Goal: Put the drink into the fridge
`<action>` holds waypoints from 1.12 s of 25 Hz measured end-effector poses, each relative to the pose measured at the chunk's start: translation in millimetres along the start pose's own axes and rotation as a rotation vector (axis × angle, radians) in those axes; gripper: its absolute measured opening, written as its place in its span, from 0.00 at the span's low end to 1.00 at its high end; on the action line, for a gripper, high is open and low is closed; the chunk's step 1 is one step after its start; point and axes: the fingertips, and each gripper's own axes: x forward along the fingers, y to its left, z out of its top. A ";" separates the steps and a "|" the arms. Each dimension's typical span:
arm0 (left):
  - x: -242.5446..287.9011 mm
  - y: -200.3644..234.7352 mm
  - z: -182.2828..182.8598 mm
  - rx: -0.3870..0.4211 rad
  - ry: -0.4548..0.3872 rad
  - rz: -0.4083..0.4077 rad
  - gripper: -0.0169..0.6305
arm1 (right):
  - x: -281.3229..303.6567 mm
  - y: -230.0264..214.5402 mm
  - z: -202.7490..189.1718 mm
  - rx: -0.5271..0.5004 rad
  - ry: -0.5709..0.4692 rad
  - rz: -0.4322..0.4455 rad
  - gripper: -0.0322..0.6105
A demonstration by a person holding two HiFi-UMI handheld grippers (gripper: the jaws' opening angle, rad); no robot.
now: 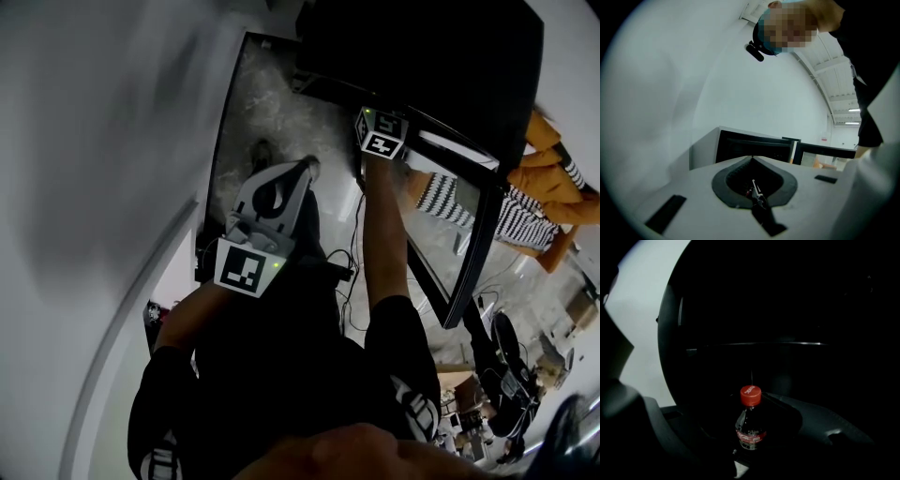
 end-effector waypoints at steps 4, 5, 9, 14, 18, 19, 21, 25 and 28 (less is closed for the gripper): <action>-0.4 4.4 -5.8 0.001 0.013 0.009 0.03 | 11.5 -3.5 -7.4 -0.005 0.009 -0.004 0.24; -0.1 5.8 -6.0 0.006 0.014 0.010 0.03 | 14.3 -4.1 -9.3 0.001 0.015 -0.005 0.24; 1.0 11.2 -7.8 0.007 0.017 0.021 0.03 | 25.3 -4.6 -16.1 0.024 0.023 0.005 0.24; 1.1 17.0 -9.0 -0.001 0.014 0.037 0.03 | 35.5 -5.4 -16.8 0.025 0.028 0.009 0.24; 1.6 21.5 -10.9 -0.008 0.017 0.049 0.03 | 44.5 -6.4 -24.3 0.036 0.039 0.013 0.24; 1.8 22.2 -11.3 -0.011 0.017 0.050 0.03 | 46.5 -6.7 -24.9 0.033 0.042 0.011 0.24; 1.8 22.7 -12.7 -0.019 0.018 0.052 0.03 | 50.9 -8.0 -28.3 0.034 0.039 0.007 0.24; 3.7 23.2 -13.4 -0.016 0.017 0.050 0.03 | 59.9 -9.9 -44.5 0.040 0.042 0.021 0.24; 5.7 26.9 -14.4 -0.018 0.018 0.051 0.03 | 65.8 -10.5 -52.2 0.046 0.051 0.022 0.24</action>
